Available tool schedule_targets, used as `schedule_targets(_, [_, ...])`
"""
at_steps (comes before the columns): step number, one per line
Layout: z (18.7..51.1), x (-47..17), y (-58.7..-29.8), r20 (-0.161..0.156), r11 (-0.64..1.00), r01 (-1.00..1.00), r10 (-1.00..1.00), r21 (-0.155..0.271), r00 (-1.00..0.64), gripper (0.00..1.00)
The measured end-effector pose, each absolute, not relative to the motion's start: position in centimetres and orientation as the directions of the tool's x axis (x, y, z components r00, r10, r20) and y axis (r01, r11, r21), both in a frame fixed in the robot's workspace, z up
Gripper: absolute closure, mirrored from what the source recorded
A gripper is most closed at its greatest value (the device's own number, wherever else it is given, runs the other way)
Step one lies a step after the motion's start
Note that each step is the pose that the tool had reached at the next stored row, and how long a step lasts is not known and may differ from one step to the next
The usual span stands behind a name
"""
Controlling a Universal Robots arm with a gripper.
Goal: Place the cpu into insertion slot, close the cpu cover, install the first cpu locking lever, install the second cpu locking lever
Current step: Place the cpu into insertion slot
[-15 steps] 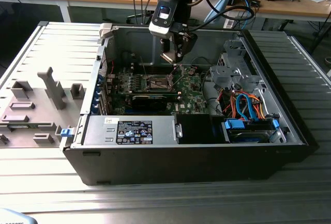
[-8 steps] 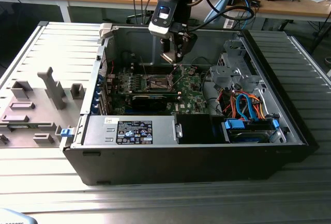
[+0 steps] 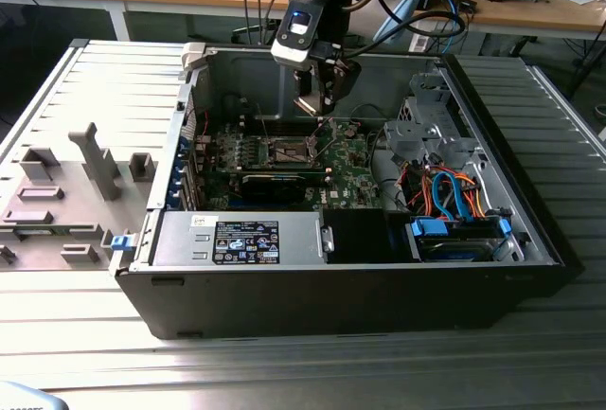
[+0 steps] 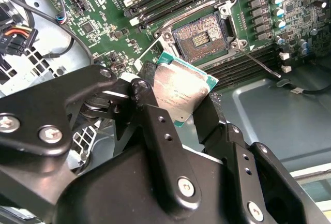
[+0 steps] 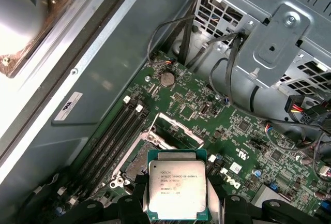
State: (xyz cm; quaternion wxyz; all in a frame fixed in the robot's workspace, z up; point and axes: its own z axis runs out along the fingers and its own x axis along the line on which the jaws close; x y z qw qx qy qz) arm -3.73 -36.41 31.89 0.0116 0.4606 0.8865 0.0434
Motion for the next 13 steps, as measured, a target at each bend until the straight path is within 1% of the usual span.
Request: schedule_targets(13, [31.89,-3.73,-36.41,0.019,0.555,0.827,0.829,0.088,-0.558,0.46])
